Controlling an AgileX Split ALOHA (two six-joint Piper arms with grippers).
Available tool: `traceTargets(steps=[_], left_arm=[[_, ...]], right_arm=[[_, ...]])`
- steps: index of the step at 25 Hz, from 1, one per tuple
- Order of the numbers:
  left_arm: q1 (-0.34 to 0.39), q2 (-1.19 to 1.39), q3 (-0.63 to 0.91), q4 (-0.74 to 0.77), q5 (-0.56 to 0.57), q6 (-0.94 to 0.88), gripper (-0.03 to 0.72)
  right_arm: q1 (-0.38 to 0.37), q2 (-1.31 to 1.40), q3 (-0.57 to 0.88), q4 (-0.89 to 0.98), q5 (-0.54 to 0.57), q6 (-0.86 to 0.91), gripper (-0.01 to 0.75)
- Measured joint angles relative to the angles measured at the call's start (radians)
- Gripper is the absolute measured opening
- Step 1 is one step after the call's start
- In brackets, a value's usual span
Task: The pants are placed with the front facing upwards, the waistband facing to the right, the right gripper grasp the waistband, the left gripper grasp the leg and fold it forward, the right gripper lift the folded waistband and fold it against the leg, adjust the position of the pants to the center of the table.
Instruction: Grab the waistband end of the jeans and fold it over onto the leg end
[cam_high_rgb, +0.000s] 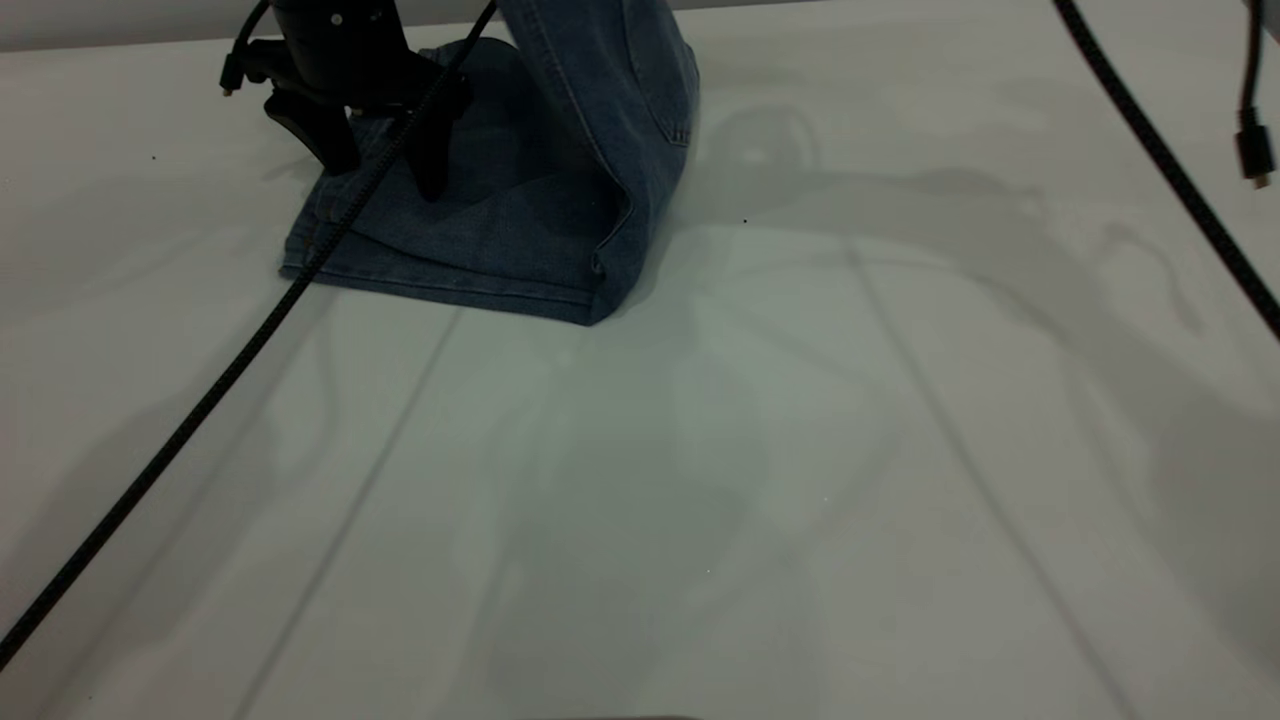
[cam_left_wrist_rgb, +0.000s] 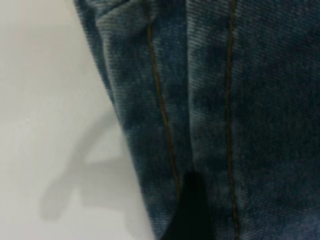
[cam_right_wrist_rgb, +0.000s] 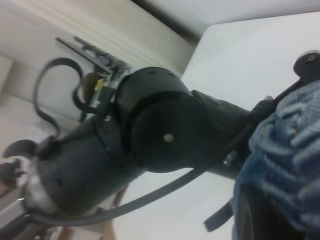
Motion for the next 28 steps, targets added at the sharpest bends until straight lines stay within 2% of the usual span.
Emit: traceTargets(steps=[4, 8, 14, 21, 24, 28], left_arm=[[0.005, -0.010, -0.085, 0.001, 0.110, 0.014, 0.577], [0.023, -0.063, -0.220, 0.076, 0.236, 0.021, 0.577], [0.066, -0.130, -0.402, 0.179, 0.248, 0.011, 0.577], [0.071, -0.146, -0.476, 0.149, 0.248, 0.008, 0.577], [0.071, -0.146, -0.476, 0.100, 0.248, 0.008, 0.577], [0.071, -0.146, -0.478, 0.054, 0.248, 0.008, 0.577]], right_arm=[[0.015, 0.000, 0.000, 0.008, -0.053, -0.026, 0.078], [0.022, 0.004, 0.000, 0.015, -0.088, -0.055, 0.078], [0.046, 0.032, 0.000, 0.021, -0.129, -0.080, 0.078], [0.130, 0.110, 0.000, 0.028, -0.162, -0.148, 0.090], [0.164, 0.126, 0.000, 0.030, -0.215, -0.155, 0.148], [0.176, 0.148, 0.000, 0.036, -0.237, -0.150, 0.364]])
